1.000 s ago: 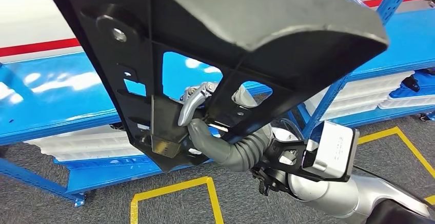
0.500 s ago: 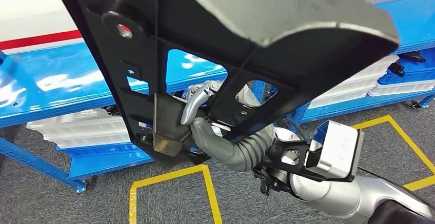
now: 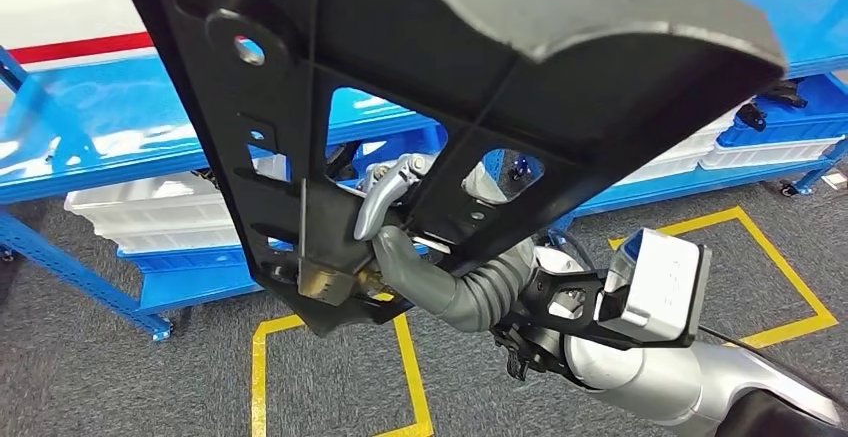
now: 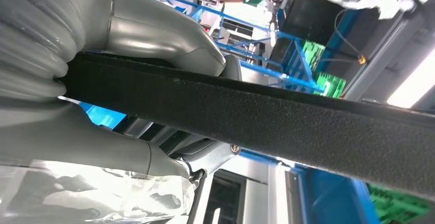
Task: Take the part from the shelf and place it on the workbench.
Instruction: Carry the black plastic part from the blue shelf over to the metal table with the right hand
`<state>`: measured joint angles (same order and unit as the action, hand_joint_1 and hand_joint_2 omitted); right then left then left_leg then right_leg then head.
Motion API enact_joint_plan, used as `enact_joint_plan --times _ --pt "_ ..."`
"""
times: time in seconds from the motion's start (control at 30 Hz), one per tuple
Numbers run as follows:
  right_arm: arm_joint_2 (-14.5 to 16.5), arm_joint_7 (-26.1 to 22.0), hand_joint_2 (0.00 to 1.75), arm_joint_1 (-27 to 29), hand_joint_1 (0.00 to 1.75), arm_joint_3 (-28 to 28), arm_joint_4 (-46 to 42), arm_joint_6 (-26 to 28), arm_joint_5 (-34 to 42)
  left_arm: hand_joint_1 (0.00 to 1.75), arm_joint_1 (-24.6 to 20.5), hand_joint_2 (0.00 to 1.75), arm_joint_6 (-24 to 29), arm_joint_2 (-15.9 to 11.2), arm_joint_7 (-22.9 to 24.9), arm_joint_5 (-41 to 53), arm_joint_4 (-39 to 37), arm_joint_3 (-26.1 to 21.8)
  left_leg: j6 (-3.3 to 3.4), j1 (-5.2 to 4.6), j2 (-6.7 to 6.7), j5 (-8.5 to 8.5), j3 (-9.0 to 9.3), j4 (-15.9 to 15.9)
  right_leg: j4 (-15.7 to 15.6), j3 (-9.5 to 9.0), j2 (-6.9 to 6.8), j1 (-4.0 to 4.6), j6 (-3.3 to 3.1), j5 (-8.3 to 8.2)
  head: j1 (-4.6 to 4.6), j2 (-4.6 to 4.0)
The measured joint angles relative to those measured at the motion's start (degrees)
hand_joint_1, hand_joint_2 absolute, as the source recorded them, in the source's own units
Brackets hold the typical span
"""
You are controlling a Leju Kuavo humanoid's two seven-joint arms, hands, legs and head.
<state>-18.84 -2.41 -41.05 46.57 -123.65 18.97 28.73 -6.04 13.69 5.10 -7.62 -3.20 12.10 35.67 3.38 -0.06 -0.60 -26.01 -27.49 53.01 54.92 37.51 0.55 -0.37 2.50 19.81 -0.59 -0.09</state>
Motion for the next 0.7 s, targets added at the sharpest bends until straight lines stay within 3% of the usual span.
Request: enact_joint_plan --times 0.07,0.13,0.17,0.2,0.23,0.3,0.37,0.4,0.47,0.53,0.63,0.67,0.7 --pt "-0.03 -0.15 1.75 0.0 1.75 -0.04 0.04 0.0 0.11 0.0 -0.06 1.75 0.06 0.05 -0.17 -0.06 0.01 0.0 0.54 0.26 0.21 1.22 -1.21 -0.2 4.91 1.99 -0.05 -0.19 0.4 4.78 -0.12 0.0" --pt "-0.03 -0.32 1.75 0.05 1.75 -0.06 0.1 0.0 0.27 0.0 -0.1 1.75 0.15 0.09 -0.36 -0.09 0.01 0.0 0.75 0.29 0.4 2.45 -2.58 -0.2 12.94 4.26 -0.11 -0.32 0.85 9.59 -0.23 0.0" --pt "-0.03 -0.45 1.75 0.1 1.75 -0.07 0.14 0.0 0.41 0.0 -0.13 1.75 0.19 0.11 -0.41 -0.1 0.01 0.0 0.68 0.32 0.5 3.06 -3.31 -0.18 16.12 4.78 -0.11 -0.42 1.07 10.15 -0.23 0.0" --pt "-0.04 -0.59 1.75 0.18 1.75 -0.07 0.16 0.01 0.56 0.0 -0.17 1.75 0.19 0.11 -0.46 -0.1 0.01 0.0 0.55 0.37 0.56 3.65 -4.02 -0.14 17.61 4.46 -0.12 -0.57 1.28 9.34 -0.24 0.0" --pt "-0.04 -0.73 1.75 0.24 1.75 -0.08 0.19 0.01 0.74 0.0 -0.23 1.75 0.19 0.13 -0.49 -0.1 0.01 0.0 0.36 0.46 0.61 4.21 -4.75 -0.09 17.02 3.03 -0.13 -0.75 1.48 7.83 -0.24 0.0" --pt "-0.05 -0.92 1.75 0.27 1.75 -0.16 0.2 -0.23 1.3 0.0 -0.35 1.75 0.23 0.14 -0.51 -0.1 0.01 0.0 -0.21 0.54 0.58 5.05 -5.95 0.26 10.3 -3.11 -0.21 -1.11 1.83 6.08 -0.32 0.0" --pt "-0.05 -1.03 1.75 0.23 1.75 -0.42 0.19 -0.81 2.26 0.0 -0.46 1.75 0.31 0.15 -0.53 -0.15 0.01 0.0 -0.87 0.47 0.6 5.55 -6.84 1.07 2.44 -8.87 -0.2 -1.18 1.53 7.46 -0.47 0.0" --pt "-0.06 -1.04 1.75 0.24 1.75 -0.56 0.19 -1.1 2.81 0.0 -0.48 1.75 0.34 0.16 -0.55 -0.2 0.01 0.0 -1.24 0.45 0.65 5.79 -7.18 1.39 0.37 -10.16 -0.14 -1.06 1.14 8.25 -0.54 0.0" --pt "-0.11 -1.03 1.75 0.31 1.75 -0.74 0.21 -1.5 3.6 0.0 -0.47 1.75 0.36 0.17 -0.57 -0.31 0.01 0.0 -2.0 0.73 0.85 6.14 -7.58 1.78 -0.32 -9.96 0.05 -0.95 0.04 8.46 -0.56 0.0" --pt "-0.16 -1.0 1.75 0.32 1.75 -0.81 0.23 -1.72 4.02 0.0 -0.48 1.75 0.38 0.18 -0.6 -0.39 0.01 0.0 -2.59 1.04 0.83 4.29 -8.63 4.2 -0.34 -9.69 0.35 -0.97 -0.86 7.87 -0.55 0.0" --pt "-0.17 -0.97 1.75 0.35 1.75 -0.84 0.28 -1.83 4.33 0.0 -0.58 1.75 0.45 0.19 -0.68 -0.56 0.01 0.0 -3.2 1.12 0.61 -1.74 -12.99 15.31 -0.31 -8.89 0.98 -0.96 -1.45 7.07 -0.52 0.0" --pt "-0.18 -0.96 1.75 0.39 1.75 -0.84 0.32 -1.84 4.43 0.0 -0.61 1.75 0.49 0.19 -0.7 -0.65 0.01 0.0 -3.28 1.13 0.58 -2.7 -13.95 18.2 -0.29 -8.63 1.33 -0.94 -1.44 6.87 -0.52 0.0" --pt "-0.19 -0.97 1.75 0.43 1.75 -0.84 0.36 -1.85 4.6 0.0 -0.61 1.75 0.53 0.19 -0.71 -0.75 0.01 0.0 -3.28 1.13 0.55 -2.58 -13.9 19.07 -0.28 -8.42 1.78 -0.93 -1.38 6.7 -0.52 0.0"
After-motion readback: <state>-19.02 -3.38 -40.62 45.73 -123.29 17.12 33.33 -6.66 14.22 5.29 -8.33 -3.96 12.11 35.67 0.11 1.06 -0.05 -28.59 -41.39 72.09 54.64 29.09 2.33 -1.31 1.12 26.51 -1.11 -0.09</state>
